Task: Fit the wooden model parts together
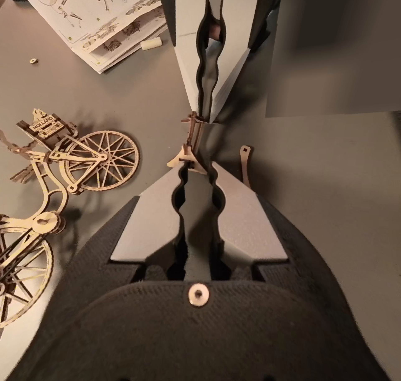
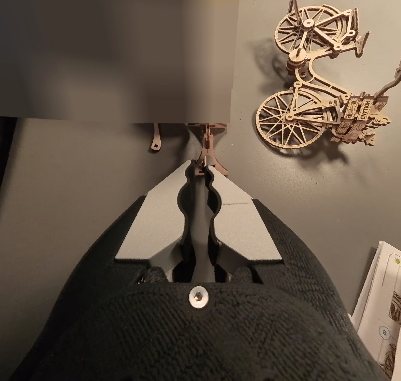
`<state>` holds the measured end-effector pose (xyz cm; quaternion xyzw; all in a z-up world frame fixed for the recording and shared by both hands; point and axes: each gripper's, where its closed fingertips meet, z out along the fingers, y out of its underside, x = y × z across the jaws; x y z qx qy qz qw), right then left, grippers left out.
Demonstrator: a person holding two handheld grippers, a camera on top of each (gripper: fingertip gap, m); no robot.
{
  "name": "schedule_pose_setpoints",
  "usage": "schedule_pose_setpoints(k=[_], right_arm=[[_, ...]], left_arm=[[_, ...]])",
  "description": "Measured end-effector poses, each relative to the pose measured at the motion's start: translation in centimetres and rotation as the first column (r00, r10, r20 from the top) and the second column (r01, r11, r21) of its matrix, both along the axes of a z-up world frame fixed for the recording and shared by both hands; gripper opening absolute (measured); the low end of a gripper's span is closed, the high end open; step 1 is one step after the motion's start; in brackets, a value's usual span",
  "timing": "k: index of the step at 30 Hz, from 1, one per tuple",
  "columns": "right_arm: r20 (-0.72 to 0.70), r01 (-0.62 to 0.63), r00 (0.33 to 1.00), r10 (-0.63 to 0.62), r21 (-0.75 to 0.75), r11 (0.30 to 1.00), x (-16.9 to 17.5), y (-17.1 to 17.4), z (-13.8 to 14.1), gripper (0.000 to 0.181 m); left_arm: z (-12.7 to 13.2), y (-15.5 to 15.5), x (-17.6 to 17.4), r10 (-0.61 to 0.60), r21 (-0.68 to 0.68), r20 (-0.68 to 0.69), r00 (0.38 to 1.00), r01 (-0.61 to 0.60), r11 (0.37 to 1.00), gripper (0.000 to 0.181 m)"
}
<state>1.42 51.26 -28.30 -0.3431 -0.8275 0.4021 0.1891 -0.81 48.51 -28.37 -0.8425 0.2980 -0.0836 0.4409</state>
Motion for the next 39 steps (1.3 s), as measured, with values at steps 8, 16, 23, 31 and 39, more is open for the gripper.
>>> schedule_pose_setpoints(k=[8, 16, 23, 31, 39], right_arm=[[-0.008, -0.001, 1.0, 0.001, 0.008, 1.0, -0.02, -0.04, 0.0, 0.006], [-0.014, -0.005, 1.0, 0.005, 0.017, 1.0, 0.01, -0.15, -0.02, 0.006], [-0.022, 0.003, 1.0, -0.002, 0.029, 1.0, -0.03, -0.15, -0.02, 0.005], [-0.022, 0.003, 1.0, -0.003, 0.03, 1.0, -0.07, -0.15, -0.01, 0.005], [-0.04, -0.001, 0.999, 0.003, 0.048, 0.999, -0.07, -0.23, 0.01, 0.004]], left_arm=[[-0.38, 0.26, -0.11, 0.015, -0.01, -0.029, 0.999, -0.016, 1.0, 0.015], [-0.22, 0.38, -0.09, 0.035, -0.033, 0.017, 0.999, -0.035, 0.999, 0.01], [-0.22, 0.42, -0.1, 0.053, -0.025, 0.008, 0.999, -0.053, 0.998, 0.009], [-0.23, 0.39, -0.06, 0.049, -0.032, 0.018, 0.999, -0.048, 0.998, 0.009], [-0.23, 0.41, -0.08, 0.05, -0.027, 0.012, 0.999, -0.05, 0.998, 0.009]])
